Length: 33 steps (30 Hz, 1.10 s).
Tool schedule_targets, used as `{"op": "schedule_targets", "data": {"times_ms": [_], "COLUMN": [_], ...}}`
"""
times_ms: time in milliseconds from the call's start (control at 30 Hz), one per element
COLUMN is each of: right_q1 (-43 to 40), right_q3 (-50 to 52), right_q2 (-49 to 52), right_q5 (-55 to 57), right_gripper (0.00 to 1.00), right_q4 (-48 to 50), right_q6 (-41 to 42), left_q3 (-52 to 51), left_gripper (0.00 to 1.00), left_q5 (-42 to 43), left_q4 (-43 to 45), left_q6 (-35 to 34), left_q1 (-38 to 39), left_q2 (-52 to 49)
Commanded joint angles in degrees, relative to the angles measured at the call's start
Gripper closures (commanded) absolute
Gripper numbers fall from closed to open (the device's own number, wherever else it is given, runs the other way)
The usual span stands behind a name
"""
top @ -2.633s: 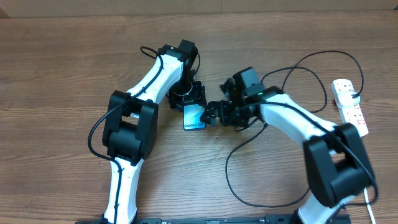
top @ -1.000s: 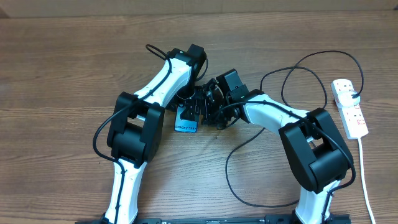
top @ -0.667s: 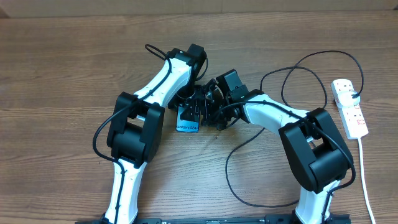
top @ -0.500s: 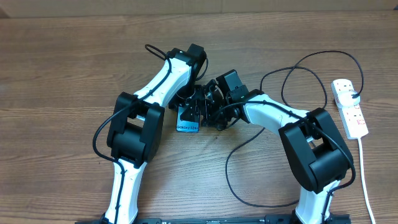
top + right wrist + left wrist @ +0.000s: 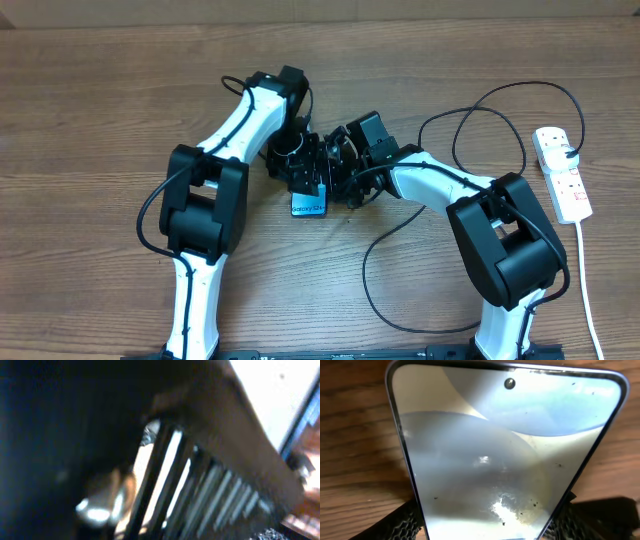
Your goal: Plug charger to phone and switch on socket
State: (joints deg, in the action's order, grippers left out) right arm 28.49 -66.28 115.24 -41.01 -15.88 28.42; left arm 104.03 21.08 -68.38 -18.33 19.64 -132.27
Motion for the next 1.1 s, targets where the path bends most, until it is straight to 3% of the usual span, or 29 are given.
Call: {"op": "schedule_targets", "data": {"times_ms": [0, 200, 400, 633, 767, 833, 933, 1067], "right_q1": [1.5, 1.7, 4.6, 6.1, 6.1, 6.1, 6.1, 6.1], "right_q3": [2.3, 2.3, 2.3, 2.3, 2.3, 2.3, 2.3, 2.3], "right_q2": [3.9, 3.9, 4.1, 4.1, 4.1, 4.1, 4.1, 4.0], "right_q5": [3.8, 3.8, 7.5, 7.5, 7.5, 7.4, 4.5, -3.0], "right_gripper": [0.00, 0.01, 0.19, 0.73, 0.96, 0.96, 0.96, 0.96], "right_q4": [0.5, 3.9, 4.3, 5.3, 5.3, 5.2, 5.0, 4.5], "right_q6": [0.3, 0.3, 0.4, 0.4, 0.3, 0.3, -0.2, -3.4], "left_q3": [-0.7, -0.7, -0.7, -0.7, -0.7, -0.7, -0.7, -0.7], "left_gripper": [0.31, 0.30, 0.29, 0.24, 0.06, 0.01, 0.00, 0.00], "left_q5": [11.7, 14.6, 16.3, 17.1, 17.1, 17.1, 18.1, 27.2], "left_q4": [0.6, 0.7, 0.7, 0.7, 0.7, 0.7, 0.7, 0.9], "left_q6": [4.5, 4.7, 4.6, 4.6, 4.6, 4.7, 4.7, 5.3], "left_q1": [0.9, 1.0, 1.0, 1.0, 1.0, 1.0, 0.9, -1.0], "left_q2": [-1.5, -1.5, -1.5, -1.5, -1.5, -1.5, -1.5, -1.4]}}
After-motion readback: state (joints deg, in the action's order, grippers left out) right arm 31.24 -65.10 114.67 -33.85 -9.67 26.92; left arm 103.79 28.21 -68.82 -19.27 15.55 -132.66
